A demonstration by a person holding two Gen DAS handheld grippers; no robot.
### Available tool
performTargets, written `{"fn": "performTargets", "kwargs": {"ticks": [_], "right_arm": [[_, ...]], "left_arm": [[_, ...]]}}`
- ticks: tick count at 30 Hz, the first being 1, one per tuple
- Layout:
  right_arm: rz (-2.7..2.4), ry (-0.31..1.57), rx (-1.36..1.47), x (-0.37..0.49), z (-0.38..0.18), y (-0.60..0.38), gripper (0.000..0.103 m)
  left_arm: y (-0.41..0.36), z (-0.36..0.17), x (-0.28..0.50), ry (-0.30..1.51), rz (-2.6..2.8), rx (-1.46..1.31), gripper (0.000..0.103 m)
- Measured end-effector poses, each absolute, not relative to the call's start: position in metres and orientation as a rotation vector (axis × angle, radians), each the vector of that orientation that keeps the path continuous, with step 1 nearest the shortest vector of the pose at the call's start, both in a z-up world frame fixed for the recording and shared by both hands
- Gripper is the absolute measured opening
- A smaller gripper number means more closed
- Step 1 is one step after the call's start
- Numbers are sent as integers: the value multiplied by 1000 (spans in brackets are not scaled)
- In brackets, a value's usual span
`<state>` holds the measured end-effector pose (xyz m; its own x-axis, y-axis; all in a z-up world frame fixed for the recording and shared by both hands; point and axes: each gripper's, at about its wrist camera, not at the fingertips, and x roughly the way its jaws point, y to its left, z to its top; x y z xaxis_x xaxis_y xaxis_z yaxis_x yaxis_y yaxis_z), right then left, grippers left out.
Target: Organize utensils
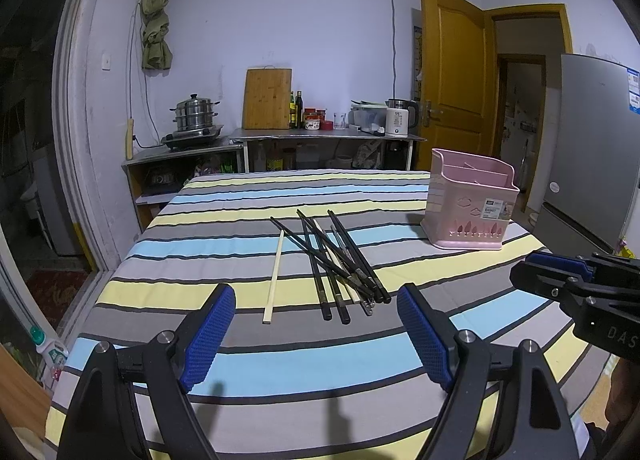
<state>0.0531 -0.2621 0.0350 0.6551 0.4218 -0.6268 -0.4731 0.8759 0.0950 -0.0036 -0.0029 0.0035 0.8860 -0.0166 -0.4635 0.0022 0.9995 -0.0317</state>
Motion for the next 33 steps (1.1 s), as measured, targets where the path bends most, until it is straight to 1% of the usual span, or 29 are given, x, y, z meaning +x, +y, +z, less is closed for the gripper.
{"fn": "performTargets", "kwargs": {"ticks": [20, 33], "right_arm": [[510, 696, -80, 54, 33, -259, 27], [528, 730, -77, 73, 21, -253, 27]], "left_arm": [[-1, 1, -1, 492, -13, -32, 83], [15, -11, 32, 582, -45, -87, 83]]}}
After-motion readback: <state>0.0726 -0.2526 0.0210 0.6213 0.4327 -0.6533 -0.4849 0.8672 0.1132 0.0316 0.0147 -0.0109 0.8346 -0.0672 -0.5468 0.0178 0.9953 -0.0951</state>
